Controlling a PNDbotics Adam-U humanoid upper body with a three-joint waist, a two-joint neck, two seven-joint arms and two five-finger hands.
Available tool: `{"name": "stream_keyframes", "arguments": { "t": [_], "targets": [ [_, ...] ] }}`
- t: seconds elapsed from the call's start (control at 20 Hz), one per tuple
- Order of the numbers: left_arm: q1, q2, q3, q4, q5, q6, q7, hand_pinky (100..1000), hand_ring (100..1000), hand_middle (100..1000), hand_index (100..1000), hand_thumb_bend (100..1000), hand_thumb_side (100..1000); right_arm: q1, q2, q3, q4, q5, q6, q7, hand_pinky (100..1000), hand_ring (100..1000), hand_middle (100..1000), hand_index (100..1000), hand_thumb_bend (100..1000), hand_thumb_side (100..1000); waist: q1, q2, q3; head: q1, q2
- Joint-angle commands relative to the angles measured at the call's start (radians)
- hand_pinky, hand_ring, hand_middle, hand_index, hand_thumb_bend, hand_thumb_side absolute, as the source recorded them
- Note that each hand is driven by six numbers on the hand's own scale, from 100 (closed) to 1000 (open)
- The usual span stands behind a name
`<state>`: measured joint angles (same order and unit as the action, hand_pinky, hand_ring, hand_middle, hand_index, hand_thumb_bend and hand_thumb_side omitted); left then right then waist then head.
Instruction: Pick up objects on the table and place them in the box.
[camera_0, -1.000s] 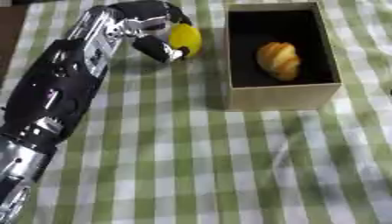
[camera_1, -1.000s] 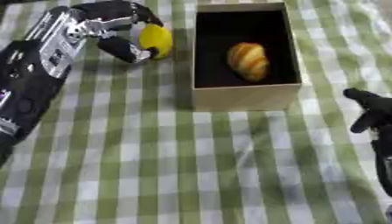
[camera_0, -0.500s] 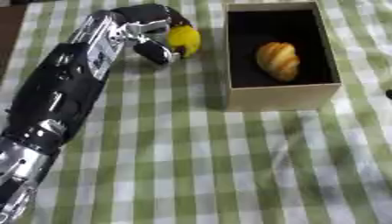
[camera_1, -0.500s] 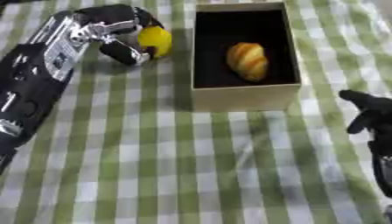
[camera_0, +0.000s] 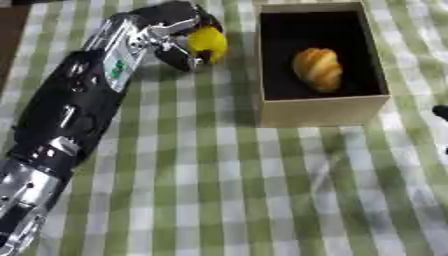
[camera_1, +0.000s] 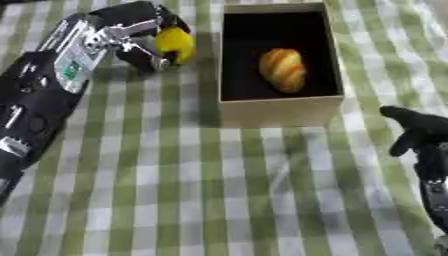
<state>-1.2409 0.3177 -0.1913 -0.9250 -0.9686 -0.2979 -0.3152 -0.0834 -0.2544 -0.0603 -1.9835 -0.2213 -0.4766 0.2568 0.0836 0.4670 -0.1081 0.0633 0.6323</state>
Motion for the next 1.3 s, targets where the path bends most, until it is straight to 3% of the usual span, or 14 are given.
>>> {"name": "stream_keyframes", "arguments": {
  "t": [0.05,0.3,0.65,1.0,1.3],
  "targets": [
    [-0.028,0.034,-0.012,-0.062,-0.031,0.018,0.070,571,579,506,705,152,100,0.008,-0.017,-0.006,-0.017,-0.001,-0.019,-0.007,956,829,436,749,100,530,-0.009,-0.035,0.004,-0.004,0.006],
    [-0.039,0.036,-0.032,-0.178,-0.025,0.037,0.111,560,557,486,690,107,100,0.027,-0.038,-0.015,-0.017,-0.022,-0.068,-0.017,953,829,443,751,100,523,-0.017,-0.053,0.012,-0.003,0.014],
    [-0.062,0.005,-0.087,-0.344,0.127,0.047,0.033,561,540,477,689,100,100,0.041,-0.051,-0.021,-0.017,-0.048,-0.096,-0.018,952,829,449,753,100,525,-0.021,-0.072,0.015,0.009,0.015],
    [-0.086,-0.094,-0.150,-0.364,0.257,0.051,-0.082,569,533,476,693,100,159,0.038,-0.057,-0.035,-0.017,-0.075,-0.101,-0.025,951,829,455,754,100,531,-0.019,-0.078,0.000,0.024,0.021],
    [-0.112,-0.154,-0.176,-0.317,0.221,0.029,-0.086,571,534,484,693,100,125,0.026,-0.069,-0.052,-0.017,-0.101,-0.101,-0.037,951,829,458,754,100,528,-0.008,-0.077,-0.014,0.032,0.025]
  ]
}}
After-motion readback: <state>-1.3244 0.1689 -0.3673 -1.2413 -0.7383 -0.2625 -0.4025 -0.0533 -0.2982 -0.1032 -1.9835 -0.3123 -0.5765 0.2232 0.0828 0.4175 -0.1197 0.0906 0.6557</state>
